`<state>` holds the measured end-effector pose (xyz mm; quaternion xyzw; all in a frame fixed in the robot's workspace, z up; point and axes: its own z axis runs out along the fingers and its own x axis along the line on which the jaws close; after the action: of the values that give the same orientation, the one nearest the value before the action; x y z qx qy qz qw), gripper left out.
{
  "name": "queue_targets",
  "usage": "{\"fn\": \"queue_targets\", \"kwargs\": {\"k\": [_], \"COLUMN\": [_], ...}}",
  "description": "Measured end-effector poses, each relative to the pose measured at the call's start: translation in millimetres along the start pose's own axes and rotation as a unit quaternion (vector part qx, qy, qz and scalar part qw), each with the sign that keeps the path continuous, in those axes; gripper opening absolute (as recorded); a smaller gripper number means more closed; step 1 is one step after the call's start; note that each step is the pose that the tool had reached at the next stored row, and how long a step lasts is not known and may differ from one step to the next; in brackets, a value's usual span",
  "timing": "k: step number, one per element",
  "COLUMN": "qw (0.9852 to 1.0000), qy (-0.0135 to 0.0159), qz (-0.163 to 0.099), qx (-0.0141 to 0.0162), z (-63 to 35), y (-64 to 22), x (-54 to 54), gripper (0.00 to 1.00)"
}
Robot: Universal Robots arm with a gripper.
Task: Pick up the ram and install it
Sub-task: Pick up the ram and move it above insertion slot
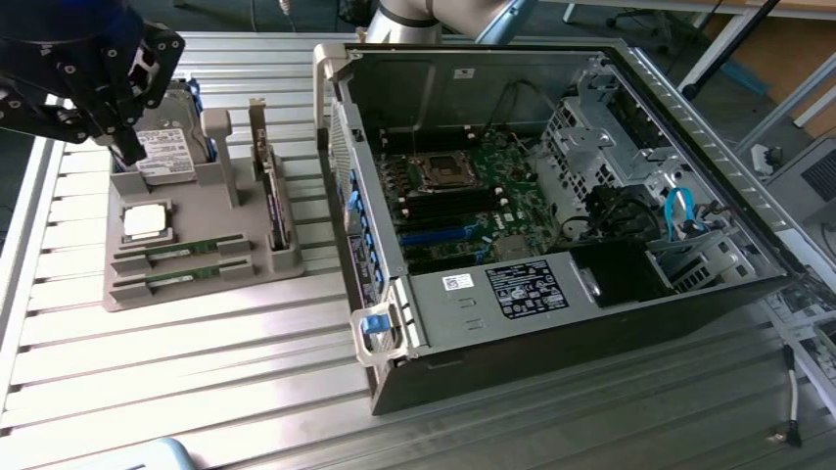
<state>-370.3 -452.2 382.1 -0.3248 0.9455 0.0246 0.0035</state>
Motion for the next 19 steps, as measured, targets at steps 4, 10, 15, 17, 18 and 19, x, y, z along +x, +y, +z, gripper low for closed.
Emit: {"fn": "queue_targets", "kwargs": {"k": [4,10,15,17,18,19], "qw": [0.9985,0.9942,0.9883,0.9854,0.9839,0.9814], "qy": [0.0024,0.0048,0.0067,0.0075,0.0079,0.0085], "qz": [-0.054,-0.107,-0.152,-0.17,-0.178,-0.192], "qx": [-0.0012,-0.0024,-0.0034,-0.0038,-0.004,-0.0043], "z": [0.0,0.0,0.1,0.1,0.1,0.1], "y": [0.0,0.0,0.0,0.0,0.0,0.0], "x": [0.0,0.0,0.0,0.0,0.0,0.0], "gripper": [0.11,0.11,0.11,0.11,0.11,0.11]}}
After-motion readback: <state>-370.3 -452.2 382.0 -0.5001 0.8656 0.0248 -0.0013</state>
